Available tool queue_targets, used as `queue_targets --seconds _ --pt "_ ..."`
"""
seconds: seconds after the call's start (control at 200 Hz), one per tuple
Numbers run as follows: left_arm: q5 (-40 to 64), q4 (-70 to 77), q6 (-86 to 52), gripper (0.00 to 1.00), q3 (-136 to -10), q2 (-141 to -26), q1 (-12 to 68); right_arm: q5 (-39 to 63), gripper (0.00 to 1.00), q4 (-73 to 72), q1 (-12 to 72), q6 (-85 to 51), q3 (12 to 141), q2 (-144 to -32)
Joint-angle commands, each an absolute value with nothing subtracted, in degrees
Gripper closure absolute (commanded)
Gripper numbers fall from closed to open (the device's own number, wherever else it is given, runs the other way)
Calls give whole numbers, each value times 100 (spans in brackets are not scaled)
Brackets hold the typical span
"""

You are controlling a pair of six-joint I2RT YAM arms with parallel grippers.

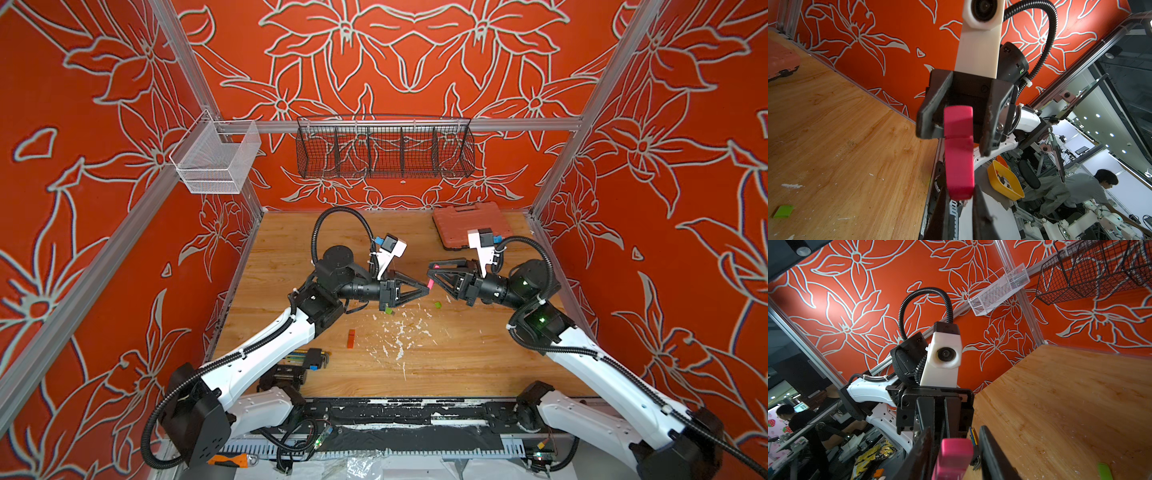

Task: Close the usb drive cover
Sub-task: Adjust the USB drive.

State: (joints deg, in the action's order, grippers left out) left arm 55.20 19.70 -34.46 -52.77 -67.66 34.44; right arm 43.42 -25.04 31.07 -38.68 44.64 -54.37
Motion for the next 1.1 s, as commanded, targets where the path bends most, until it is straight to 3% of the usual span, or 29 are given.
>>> queue_targets --seconds 0.0,0.14,0.185,0.22,0.32,0.35,0.601,0.886,1.096 --pt "5615 2030 -3340 100 -5260 -6667 3423 4535 70 -2752 3086 -3975 4676 -5472" --pt "5634 2029 -3348 99 -5307 -6705 3419 4508 84 -2612 3093 -3951 4727 -5471" --pt "5628 1999 -3338 94 -5341 -6723 3417 4485 87 -2564 3089 -3925 4738 -5451" --pt "5617 1910 -3293 85 -5375 -6727 3419 4434 89 -2480 3088 -3912 4752 -5437" --pt "5596 1595 -3121 44 -5505 -6765 3417 4353 92 -2299 3087 -3831 4771 -5388" --pt "5607 1506 -3063 41 -5548 -6773 3419 4321 92 -2242 3086 -3801 4781 -5381" --pt "5691 1519 -3024 42 -5692 -6948 3443 4399 94 -2608 3096 -4015 4661 -5493" --pt "5711 1504 -2974 56 -5804 -7146 3507 4404 94 -2847 3094 -4153 4518 -5528" --pt "5737 1485 -2921 56 -5964 -7235 3507 4470 94 -2675 3110 -4088 4481 -5502"
